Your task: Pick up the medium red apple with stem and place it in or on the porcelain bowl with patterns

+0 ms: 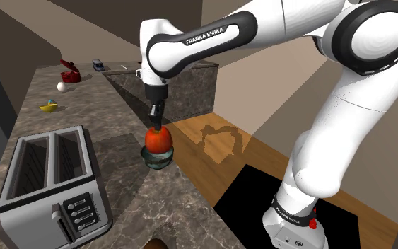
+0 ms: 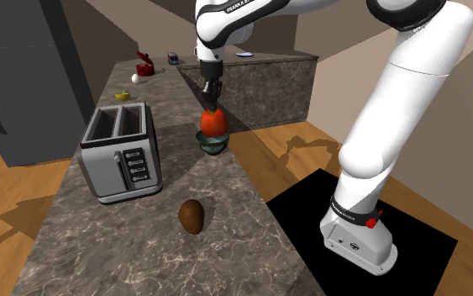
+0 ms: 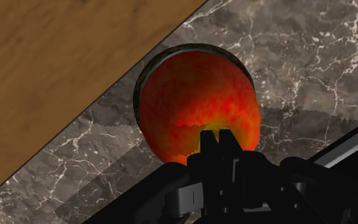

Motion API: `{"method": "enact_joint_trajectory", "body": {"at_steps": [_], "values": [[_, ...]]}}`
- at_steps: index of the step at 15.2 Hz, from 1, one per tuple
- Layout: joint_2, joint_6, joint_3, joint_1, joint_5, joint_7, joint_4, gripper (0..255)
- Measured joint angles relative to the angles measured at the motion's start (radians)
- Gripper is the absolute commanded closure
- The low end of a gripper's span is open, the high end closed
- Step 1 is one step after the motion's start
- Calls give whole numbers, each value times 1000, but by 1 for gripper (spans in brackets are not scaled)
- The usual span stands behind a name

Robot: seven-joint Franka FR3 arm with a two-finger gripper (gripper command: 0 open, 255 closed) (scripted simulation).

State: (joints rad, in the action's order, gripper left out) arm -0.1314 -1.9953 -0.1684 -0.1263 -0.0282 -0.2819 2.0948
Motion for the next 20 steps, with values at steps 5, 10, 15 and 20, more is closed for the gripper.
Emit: {"method": "enact_joint_trajectory", "body": {"at_steps": [5, 10, 15, 20], "values": [[1, -7, 0, 0, 0, -1, 5, 255], [1, -8, 0, 0, 0, -1, 6, 0], [-7, 27, 2, 1, -1, -2, -22, 0], [-23, 114, 3, 2, -2, -3, -93, 0]]}}
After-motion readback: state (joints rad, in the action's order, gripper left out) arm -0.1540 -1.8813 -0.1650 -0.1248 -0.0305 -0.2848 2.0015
